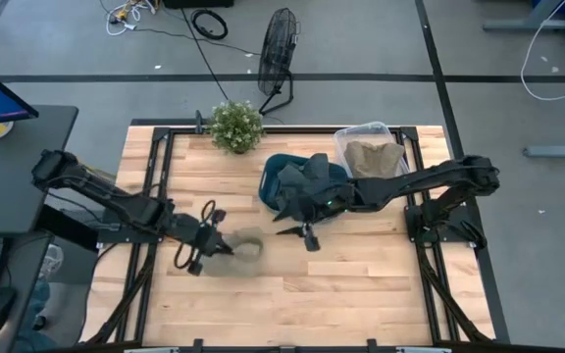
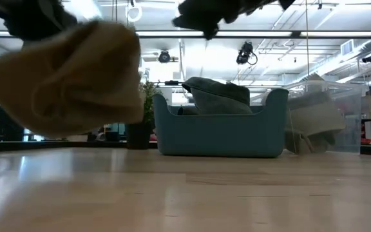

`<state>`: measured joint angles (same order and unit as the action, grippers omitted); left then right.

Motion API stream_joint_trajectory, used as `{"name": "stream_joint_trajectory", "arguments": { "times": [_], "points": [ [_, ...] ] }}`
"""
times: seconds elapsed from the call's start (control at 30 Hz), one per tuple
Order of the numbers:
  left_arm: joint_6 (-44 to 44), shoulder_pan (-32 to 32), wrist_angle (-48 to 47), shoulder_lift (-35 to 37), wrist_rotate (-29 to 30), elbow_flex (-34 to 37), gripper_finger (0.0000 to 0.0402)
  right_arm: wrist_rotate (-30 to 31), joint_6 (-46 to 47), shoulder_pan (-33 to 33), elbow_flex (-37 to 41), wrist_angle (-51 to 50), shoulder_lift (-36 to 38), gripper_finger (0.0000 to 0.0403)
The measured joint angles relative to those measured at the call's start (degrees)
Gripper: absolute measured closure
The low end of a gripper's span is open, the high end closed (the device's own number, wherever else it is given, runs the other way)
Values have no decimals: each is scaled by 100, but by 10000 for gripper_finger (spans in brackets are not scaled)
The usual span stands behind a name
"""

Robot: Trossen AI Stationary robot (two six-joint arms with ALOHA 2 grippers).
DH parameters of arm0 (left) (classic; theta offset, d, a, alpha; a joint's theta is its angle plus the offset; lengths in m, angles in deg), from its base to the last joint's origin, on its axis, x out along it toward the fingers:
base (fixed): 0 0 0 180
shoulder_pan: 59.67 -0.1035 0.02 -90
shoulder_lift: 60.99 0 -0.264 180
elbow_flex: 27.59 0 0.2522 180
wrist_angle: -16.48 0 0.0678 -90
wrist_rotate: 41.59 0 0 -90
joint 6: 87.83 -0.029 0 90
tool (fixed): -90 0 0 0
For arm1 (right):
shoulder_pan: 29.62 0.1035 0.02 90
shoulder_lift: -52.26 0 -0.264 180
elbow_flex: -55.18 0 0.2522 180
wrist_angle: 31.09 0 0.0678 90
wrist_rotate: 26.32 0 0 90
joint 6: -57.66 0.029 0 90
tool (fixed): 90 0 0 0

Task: Pick & Place hat
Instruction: Put the brown cap into the transparent bin

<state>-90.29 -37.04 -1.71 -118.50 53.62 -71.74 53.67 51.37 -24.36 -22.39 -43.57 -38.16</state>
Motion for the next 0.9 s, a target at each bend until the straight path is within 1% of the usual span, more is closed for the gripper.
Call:
{"name": "stream_joint_trajectory", "arguments": {
  "times": [0.13,0.23,0.3,0.43,0.5,0.57,0.63,0.73,0.8,0.9],
  "points": [
    [-1170,286,263,-163,15,-4,398,-196,-10,154,0,713,-582,229],
    [-2122,431,295,-327,-6,-2,398,-202,-204,276,0,1231,-926,229],
    [-2604,505,302,-459,-94,-2,398,-201,-323,343,0,1574,-1081,229],
    [-2725,559,393,-699,-159,-2,398,-201,-547,408,0,2132,-1237,229],
    [-2883,566,562,-790,-149,-2,399,-199,-608,403,-3,2232,-1305,228],
    [-3208,566,878,-842,-148,-2,399,-193,-609,399,-2,2123,-1392,225],
    [-3609,566,1227,-853,-197,-2,399,-179,-555,391,-2,2148,-1511,219],
    [-4130,566,1544,-856,-501,-2,399,-183,-398,377,-2,2176,-1638,206],
    [-4325,566,1624,-856,-695,-2,399,-187,-285,362,-2,2192,-1701,195],
    [-4367,566,1618,-856,-761,-2,399,-198,66,339,2,2169,-1723,180]
  ]
}}
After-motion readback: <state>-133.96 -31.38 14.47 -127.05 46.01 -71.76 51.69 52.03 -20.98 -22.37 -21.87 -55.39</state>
